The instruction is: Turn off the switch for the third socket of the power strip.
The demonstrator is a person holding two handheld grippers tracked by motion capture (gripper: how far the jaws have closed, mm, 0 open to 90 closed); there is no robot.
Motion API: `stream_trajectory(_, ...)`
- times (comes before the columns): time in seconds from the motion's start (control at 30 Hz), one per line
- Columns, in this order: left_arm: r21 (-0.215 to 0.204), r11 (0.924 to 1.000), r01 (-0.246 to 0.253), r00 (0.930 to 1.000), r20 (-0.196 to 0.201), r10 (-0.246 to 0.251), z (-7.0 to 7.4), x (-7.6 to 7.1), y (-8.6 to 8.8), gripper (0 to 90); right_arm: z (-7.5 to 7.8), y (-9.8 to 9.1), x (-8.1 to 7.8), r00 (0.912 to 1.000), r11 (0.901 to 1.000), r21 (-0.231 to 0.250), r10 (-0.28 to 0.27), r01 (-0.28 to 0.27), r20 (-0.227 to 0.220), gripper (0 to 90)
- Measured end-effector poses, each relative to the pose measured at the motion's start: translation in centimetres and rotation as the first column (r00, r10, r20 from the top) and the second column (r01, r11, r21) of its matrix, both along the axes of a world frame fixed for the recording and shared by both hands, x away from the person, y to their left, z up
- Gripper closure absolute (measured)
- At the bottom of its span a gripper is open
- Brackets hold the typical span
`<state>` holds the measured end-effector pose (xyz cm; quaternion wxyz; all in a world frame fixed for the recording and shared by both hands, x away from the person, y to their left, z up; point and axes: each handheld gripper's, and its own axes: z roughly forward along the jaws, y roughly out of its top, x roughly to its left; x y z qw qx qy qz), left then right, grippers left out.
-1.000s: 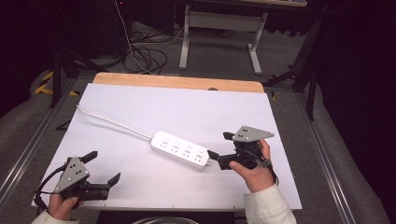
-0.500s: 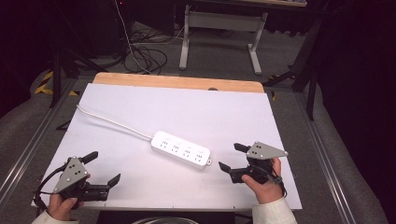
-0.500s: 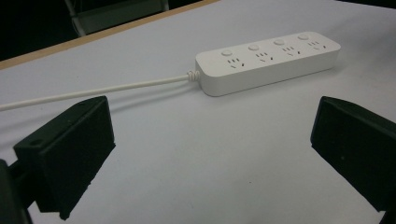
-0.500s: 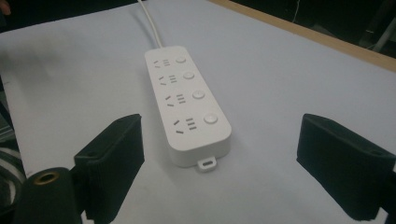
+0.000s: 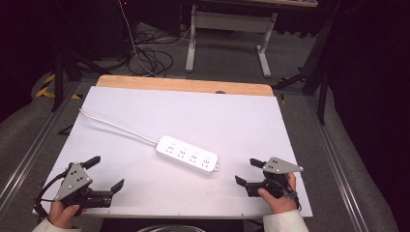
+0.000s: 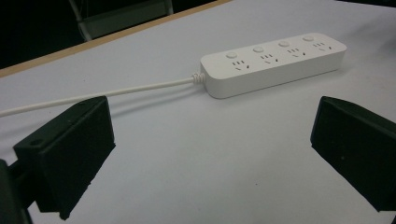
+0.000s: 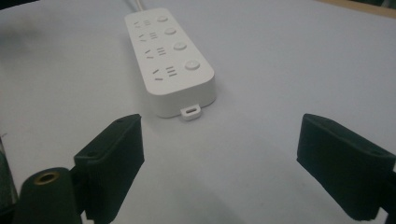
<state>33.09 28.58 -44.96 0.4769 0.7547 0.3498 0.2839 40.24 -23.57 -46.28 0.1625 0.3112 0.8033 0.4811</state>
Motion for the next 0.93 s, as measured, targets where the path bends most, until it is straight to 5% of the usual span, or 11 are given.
stream_trajectory(0.3, 0.001, 1.0000, 0.000, 1.0000, 0.001, 0.000, 0.0, 0.1, 0.2, 0.1, -1.9, -0.6, -0.7, 0.9995, 0.9992, -0.023, -0.031, 0.032, 0.008, 11.2)
stream_trajectory(0.5, 0.002, 0.9999, -0.014, 0.9996, -0.024, 0.014, -0.2, 0.3, 0.1, 0.2, -2.9, -0.5, -1.1, 0.9988, 0.9975, -0.062, -0.035, 0.033, -0.034, 11.2)
stream_trajectory(0.77, 0.001, 0.9997, -0.023, 0.9990, -0.039, 0.023, -0.4, 0.6, 0.1, 0.2, -2.9, -0.4, -0.7, 0.9989, 0.9968, -0.064, -0.047, 0.047, -0.005, 10.9)
stream_trajectory(0.93, -0.033, 0.9984, -0.046, 0.9982, -0.040, 0.044, -0.5, 0.6, 0.1, 0.2, -2.8, -0.9, -0.7, 0.9968, 0.9952, -0.056, -0.080, 0.080, 0.001, 10.6)
